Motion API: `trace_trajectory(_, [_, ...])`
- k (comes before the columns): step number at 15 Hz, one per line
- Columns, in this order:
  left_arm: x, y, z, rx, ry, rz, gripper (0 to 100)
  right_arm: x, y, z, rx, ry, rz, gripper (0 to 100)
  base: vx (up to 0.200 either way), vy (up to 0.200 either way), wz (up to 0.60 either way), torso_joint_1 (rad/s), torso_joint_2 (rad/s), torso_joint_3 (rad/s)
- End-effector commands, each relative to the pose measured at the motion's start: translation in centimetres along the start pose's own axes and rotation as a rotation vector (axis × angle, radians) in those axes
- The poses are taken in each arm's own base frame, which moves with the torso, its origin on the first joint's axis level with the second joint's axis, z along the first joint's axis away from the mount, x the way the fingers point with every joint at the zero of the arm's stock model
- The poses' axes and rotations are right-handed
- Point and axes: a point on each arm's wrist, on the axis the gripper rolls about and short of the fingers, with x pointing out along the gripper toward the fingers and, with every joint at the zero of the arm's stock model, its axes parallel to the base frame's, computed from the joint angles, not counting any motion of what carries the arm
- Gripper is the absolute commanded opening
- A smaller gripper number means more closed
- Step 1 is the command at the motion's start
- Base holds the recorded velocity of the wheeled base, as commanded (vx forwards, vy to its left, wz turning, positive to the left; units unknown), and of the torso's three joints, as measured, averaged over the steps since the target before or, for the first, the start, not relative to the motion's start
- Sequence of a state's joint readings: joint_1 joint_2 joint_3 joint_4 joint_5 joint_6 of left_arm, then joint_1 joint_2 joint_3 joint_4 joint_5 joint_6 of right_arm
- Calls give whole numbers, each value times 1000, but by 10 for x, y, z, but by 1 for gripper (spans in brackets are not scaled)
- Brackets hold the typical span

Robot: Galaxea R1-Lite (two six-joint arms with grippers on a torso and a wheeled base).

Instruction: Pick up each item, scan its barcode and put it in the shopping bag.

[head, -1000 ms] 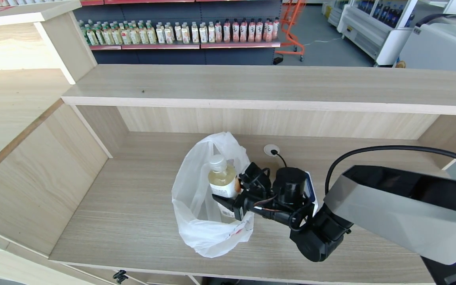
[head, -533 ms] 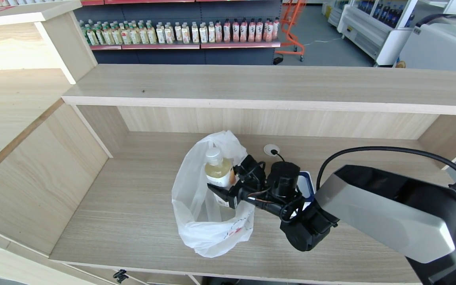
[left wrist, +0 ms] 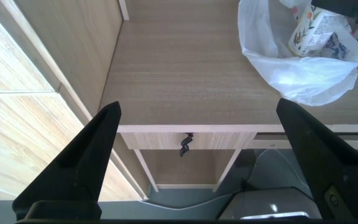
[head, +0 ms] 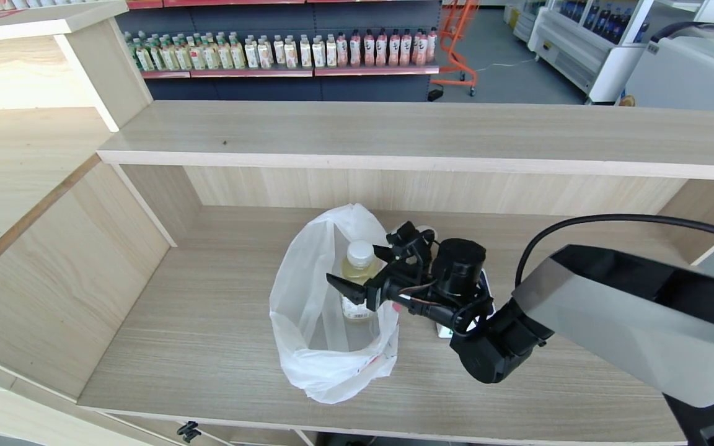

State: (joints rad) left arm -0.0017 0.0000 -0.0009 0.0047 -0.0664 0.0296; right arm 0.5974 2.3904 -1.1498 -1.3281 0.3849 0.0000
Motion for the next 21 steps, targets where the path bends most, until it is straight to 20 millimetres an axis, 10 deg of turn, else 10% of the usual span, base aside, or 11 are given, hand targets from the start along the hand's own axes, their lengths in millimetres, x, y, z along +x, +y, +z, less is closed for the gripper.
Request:
trace_trajectory(1, [0,0,0,0,1,1,100,-19,-8,37,48,-32,-33,100,0,0,0,0,0,0])
trace_trajectory(9, [0,0,0,1,1,1,100,-101,0,103,214,-37,-106,100,0,0,0,0,0,0])
trace_trajectory(17, [0,0,0,1,1,1,100,-285,9,153,104,283,-611,100,0,0,0,0,0,0])
trace_trajectory(21, [0,0,0,0,1,1,100,-329,31,153,95,367,-881,100,0,0,0,0,0,0])
